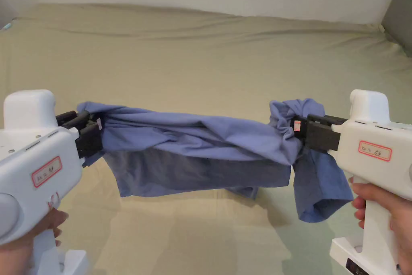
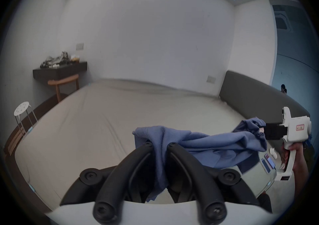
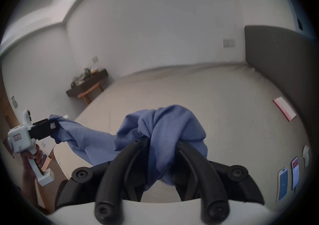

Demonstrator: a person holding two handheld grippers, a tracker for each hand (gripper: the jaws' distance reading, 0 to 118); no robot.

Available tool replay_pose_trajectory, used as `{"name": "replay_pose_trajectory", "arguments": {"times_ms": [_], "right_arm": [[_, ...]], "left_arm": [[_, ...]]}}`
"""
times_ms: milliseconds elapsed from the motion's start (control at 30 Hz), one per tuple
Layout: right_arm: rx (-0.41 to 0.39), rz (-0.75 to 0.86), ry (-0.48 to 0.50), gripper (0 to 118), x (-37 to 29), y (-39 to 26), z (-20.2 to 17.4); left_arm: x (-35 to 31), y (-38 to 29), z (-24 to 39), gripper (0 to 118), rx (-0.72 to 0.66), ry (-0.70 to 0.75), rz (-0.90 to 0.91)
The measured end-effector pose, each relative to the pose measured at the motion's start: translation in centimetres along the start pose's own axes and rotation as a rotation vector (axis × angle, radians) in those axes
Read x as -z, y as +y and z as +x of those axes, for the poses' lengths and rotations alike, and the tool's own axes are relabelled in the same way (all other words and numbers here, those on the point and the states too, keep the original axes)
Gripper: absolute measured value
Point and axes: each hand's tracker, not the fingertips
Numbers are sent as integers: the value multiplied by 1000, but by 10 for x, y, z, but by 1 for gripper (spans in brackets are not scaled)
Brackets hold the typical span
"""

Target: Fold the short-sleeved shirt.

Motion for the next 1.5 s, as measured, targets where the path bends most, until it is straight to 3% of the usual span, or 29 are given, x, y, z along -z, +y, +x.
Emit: {"name": "replay_pose_trajectory", "arguments": {"times_ms": [300, 733, 900, 1067, 1233, 1500], "right_arm": [[-73, 206, 1, 23, -71, 50, -39], [-231, 302, -45, 22, -74, 103, -69], [-326, 302, -95, 21, -37, 120, -72], [-325, 293, -139, 21, 23, 137, -61], [-449, 267, -239, 21, 98, 149, -54], [-395, 175, -252, 21, 201, 147, -32]], "left_arm": [[-48, 72, 14, 6, 8, -20, 192], [-51, 124, 13, 6, 8, -6, 300], [-18, 137, 9, 6, 26, 11, 293], [40, 148, 1, 6, 52, 24, 253], [119, 156, -6, 6, 102, 49, 212], [220, 143, -30, 6, 117, 99, 155]]}}
